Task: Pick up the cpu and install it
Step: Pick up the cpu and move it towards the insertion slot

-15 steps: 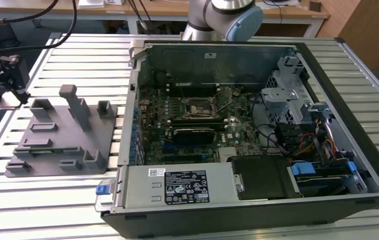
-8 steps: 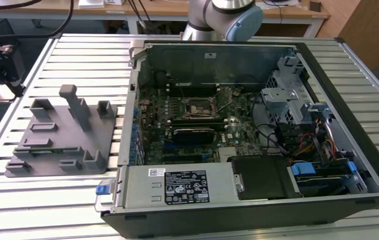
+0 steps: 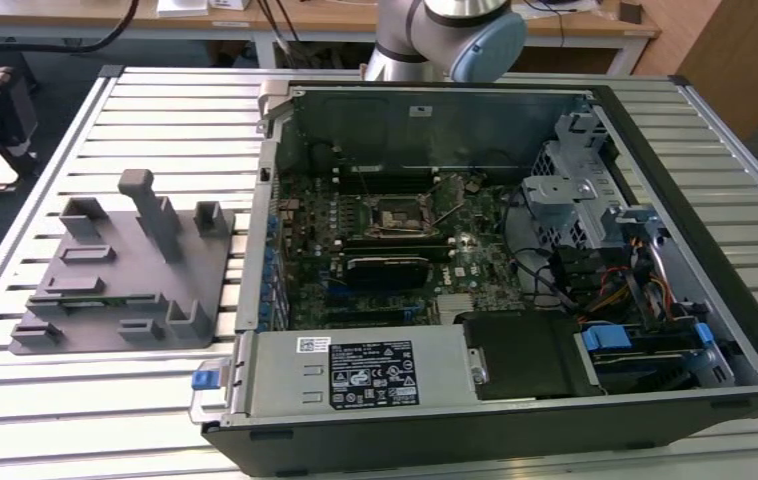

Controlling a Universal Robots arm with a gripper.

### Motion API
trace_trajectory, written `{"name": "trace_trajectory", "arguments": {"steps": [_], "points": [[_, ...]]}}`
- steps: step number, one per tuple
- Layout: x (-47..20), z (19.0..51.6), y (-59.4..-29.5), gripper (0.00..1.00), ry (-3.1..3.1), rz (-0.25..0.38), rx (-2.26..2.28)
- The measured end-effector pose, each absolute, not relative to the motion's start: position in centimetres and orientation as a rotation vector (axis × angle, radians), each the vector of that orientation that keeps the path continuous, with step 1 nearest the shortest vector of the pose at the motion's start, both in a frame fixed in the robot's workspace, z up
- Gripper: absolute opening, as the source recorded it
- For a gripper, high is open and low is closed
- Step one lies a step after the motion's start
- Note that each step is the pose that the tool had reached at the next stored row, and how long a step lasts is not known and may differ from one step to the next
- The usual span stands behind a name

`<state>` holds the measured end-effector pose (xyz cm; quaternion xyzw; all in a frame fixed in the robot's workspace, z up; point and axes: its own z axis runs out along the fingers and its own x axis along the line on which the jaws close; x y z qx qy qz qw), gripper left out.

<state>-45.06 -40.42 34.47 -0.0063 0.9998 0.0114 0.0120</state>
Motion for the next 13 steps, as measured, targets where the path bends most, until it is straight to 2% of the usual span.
{"name": "trace_trajectory", "arguments": {"steps": [13], "points": [[-45.1, 39.0, -40.2, 0.54, 3.117, 0.036, -0.020]]}}
